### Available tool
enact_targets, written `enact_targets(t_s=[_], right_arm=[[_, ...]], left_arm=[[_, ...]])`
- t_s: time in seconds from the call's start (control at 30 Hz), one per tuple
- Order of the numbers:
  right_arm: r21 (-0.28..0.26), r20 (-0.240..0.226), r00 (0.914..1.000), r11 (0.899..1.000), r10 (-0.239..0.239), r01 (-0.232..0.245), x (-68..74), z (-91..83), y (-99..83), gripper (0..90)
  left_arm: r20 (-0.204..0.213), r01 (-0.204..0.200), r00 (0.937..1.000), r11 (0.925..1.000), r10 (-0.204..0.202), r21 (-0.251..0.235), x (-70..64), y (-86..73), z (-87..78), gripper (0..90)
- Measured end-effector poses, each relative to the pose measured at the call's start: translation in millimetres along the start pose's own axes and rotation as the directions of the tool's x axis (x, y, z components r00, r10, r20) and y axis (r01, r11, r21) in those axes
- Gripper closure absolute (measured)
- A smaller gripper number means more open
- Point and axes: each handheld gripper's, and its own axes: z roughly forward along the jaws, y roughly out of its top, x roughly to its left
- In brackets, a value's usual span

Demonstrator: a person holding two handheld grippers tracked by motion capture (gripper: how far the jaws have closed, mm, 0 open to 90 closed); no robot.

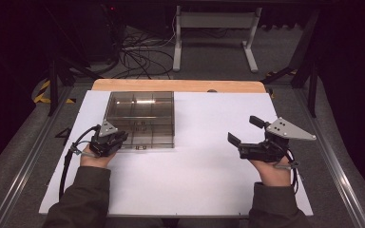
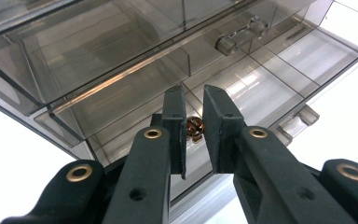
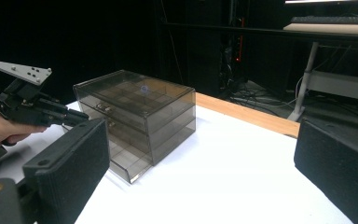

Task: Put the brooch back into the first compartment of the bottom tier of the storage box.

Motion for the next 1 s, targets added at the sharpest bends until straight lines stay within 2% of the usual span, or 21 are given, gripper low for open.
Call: enact_targets(t_s=[0.73, 1.0], right_arm=[[0.004, 0.002, 1.0000, 1.000, 0.001, -0.001, -1.6, 1.0, -1.4, 4.2], [0.005, 0.002, 1.0000, 1.000, 0.002, -0.002, -1.6, 1.0, -1.4, 4.1]], left_arm=[[0.008, 0.033, 0.9994, 0.9979, -0.034, 0.056, 3.8, -4.2, 6.2, 79.5], [0.008, 0.042, 0.9991, 0.9973, -0.042, 0.061, 4.3, -4.9, 7.4, 79.2]])
